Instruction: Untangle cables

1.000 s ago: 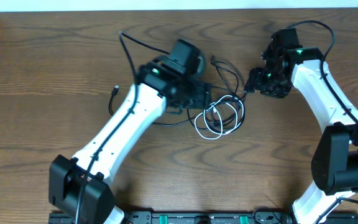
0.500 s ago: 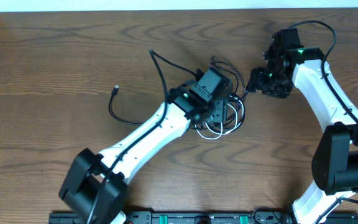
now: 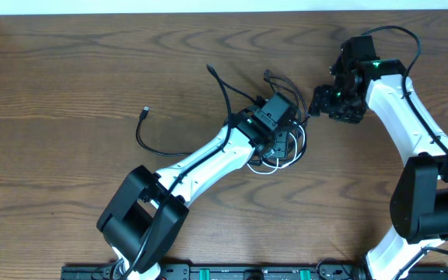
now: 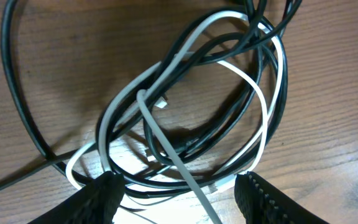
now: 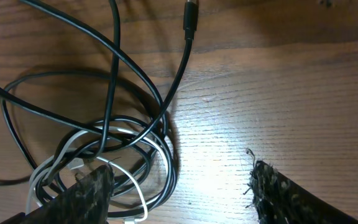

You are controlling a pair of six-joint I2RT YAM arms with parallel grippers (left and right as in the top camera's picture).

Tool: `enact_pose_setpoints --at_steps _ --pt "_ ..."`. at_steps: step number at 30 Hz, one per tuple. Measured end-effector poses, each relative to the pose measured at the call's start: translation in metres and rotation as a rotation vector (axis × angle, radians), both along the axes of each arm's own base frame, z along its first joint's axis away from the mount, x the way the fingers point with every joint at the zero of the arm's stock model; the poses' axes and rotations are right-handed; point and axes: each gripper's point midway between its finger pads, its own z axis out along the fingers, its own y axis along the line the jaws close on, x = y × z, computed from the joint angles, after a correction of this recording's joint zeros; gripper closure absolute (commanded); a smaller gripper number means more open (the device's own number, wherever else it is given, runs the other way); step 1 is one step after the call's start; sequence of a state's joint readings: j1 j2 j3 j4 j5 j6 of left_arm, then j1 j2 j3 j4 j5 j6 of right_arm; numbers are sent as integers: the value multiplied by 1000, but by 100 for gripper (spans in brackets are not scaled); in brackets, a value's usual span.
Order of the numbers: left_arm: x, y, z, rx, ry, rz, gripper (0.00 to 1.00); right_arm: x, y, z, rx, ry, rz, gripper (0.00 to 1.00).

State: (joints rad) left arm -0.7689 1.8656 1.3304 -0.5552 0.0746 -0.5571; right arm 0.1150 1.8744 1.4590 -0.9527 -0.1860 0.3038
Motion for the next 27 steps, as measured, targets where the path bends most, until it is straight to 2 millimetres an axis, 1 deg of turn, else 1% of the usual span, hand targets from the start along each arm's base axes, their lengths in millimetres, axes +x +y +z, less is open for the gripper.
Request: enact_pose_setpoints --at_steps 13,19,20,21,22,23,24,25,26,27 --pt "0 -1 0 -3 -3 -1 39 0 0 0 0 0 0 31" --pt "-2 -7 1 -6 -15 -16 41 0 0 0 0 0 0 31" --pt "-3 -8 1 -5 -15 -17 44 0 0 0 0 0 0 31" --pt "-3 -8 0 -3 -17 -18 49 0 0 0 0 0 0 31" --pt "-2 -8 -2 1 -15 -18 60 0 0 0 0 0 0 31" --pt "-2 -7 -7 10 -8 -14 75 0 0 0 0 0 0 31" --pt "-3 -7 -14 22 2 -11 86 0 0 0 0 0 0 31" --pt "-3 -6 -17 27 9 -7 91 0 0 0 0 0 0 31" --pt "-3 -5 -22 39 15 -8 93 0 0 0 0 0 0 31" --pt "-4 -4 -26 47 24 -6 92 0 0 0 0 0 0 31"
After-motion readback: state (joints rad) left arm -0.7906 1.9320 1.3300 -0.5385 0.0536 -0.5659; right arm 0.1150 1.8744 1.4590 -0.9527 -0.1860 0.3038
